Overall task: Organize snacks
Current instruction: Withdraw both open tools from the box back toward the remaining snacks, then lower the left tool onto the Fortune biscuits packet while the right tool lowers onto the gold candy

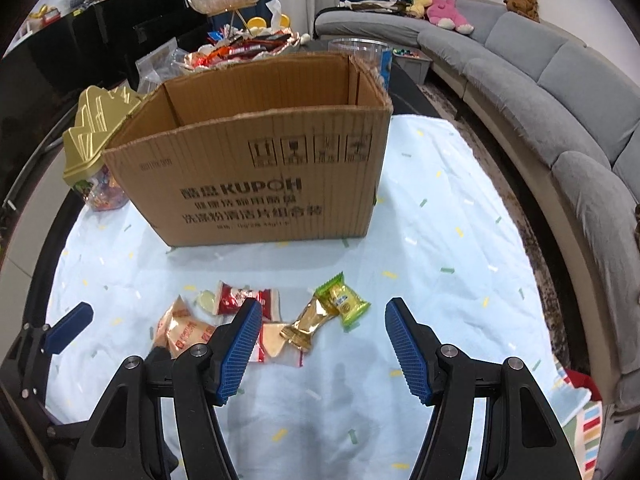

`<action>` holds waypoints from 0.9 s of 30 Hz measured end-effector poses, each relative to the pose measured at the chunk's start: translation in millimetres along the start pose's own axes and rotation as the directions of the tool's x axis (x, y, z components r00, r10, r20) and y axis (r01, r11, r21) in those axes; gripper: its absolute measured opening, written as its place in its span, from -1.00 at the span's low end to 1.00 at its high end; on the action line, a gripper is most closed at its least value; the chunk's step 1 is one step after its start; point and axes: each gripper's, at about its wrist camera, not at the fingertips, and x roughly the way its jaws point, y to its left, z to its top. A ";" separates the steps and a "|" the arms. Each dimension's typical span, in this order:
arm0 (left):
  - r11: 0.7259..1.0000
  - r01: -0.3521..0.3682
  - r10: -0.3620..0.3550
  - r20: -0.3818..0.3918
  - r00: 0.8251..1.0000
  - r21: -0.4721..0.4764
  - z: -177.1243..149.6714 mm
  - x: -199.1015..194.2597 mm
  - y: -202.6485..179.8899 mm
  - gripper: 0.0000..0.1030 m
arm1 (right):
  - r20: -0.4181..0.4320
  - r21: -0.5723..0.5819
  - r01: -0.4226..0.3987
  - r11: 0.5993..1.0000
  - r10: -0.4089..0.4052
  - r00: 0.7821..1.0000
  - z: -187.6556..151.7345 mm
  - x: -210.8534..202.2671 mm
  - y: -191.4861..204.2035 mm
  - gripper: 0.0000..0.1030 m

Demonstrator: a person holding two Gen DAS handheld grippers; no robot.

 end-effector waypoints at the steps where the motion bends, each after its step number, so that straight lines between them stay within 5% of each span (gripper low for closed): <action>1: 1.000 0.003 -0.003 -0.004 1.000 0.000 -1.5 1.9 -0.1 0.63 | -0.004 0.002 0.000 1.000 0.000 1.000 -1.1 2.6 0.7 0.26; 16: 0.996 0.035 -0.033 -0.022 0.999 0.083 -20.3 22.6 -9.9 0.63 | -0.082 0.005 -0.010 1.000 0.011 0.997 -17.8 38.1 6.4 0.19; 24: 0.992 0.032 -0.030 -0.024 0.999 0.120 -23.3 32.5 -13.5 0.63 | -0.113 0.040 -0.052 0.998 0.056 0.992 -23.5 53.4 5.5 -0.25; 27: 0.991 0.032 -0.029 -0.025 0.999 0.130 -23.3 37.4 -15.7 0.63 | -0.112 0.048 -0.059 0.997 0.064 0.992 -23.3 57.6 5.7 -0.27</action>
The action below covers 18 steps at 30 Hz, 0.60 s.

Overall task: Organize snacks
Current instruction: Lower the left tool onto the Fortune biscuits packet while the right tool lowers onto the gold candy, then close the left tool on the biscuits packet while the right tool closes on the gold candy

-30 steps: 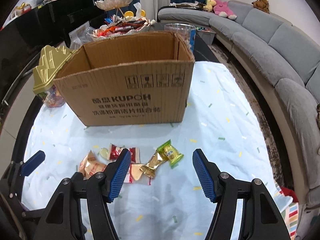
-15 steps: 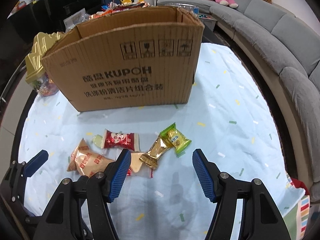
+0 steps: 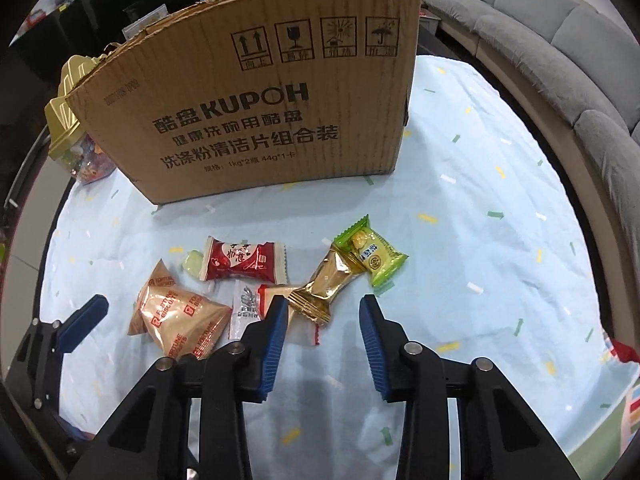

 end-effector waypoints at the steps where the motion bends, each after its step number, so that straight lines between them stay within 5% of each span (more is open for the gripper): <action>1: 1.000 0.000 0.000 0.001 1.000 0.004 -0.1 1.2 -0.7 0.63 | -0.001 0.002 -0.002 1.000 0.002 1.000 0.3 1.6 0.1 -0.27; 18: 1.000 -0.002 0.002 -0.031 1.000 -0.017 -0.4 26.5 5.9 0.47 | -0.020 0.037 -0.020 0.999 0.021 1.000 9.4 30.0 0.1 -0.40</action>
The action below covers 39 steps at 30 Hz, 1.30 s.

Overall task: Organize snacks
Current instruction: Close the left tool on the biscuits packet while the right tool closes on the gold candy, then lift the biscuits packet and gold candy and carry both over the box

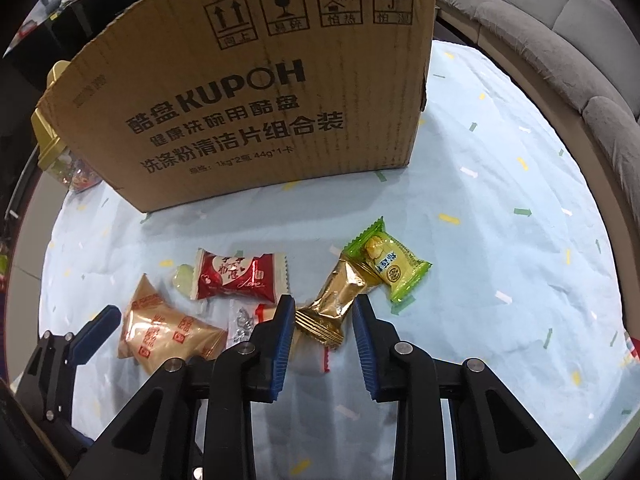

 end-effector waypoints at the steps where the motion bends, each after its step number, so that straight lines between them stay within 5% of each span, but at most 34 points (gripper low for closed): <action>1: 1.000 0.002 -0.002 -0.003 1.000 -0.001 -0.1 1.4 0.0 0.43 | 0.001 0.001 0.001 1.000 -0.001 1.000 0.1 0.7 -0.3 -0.40; 16: 1.000 0.020 -0.020 0.001 1.000 -0.018 1.4 4.4 2.1 0.01 | 0.028 -0.015 -0.006 1.000 0.007 1.000 -0.8 -5.0 -9.4 -0.72; 39: 0.997 -0.027 0.033 0.071 0.997 -0.076 15.9 -35.9 14.3 -0.07 | 0.131 -0.064 -0.017 0.998 0.025 0.991 4.4 -52.6 4.2 -0.82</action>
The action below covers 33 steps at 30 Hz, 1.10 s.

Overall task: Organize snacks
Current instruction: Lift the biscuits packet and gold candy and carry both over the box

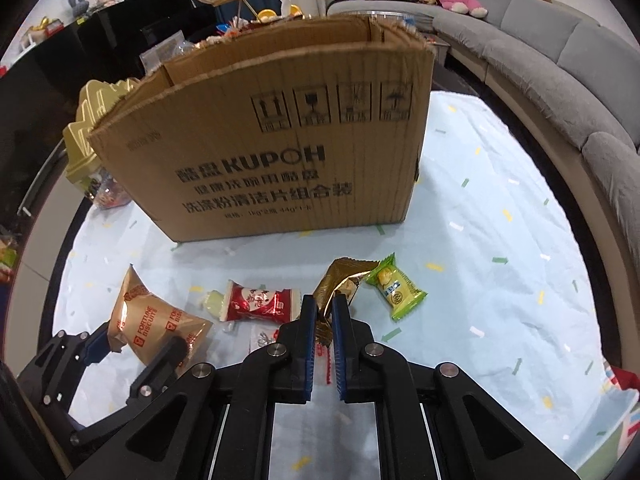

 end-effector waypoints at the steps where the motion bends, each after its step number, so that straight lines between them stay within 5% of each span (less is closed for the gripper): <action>1: 1.000 -0.004 0.004 0.006 1.000 0.000 1.4 -3.4 -0.8 -0.07 | 0.008 -0.001 0.000 1.000 0.000 1.000 0.9 -4.6 -0.1 -0.82; 33: 0.992 -0.082 0.094 0.141 0.986 -0.092 68.2 -88.1 14.0 -0.06 | 0.197 -0.094 0.003 0.996 0.016 0.980 38.1 -105.5 18.2 -0.82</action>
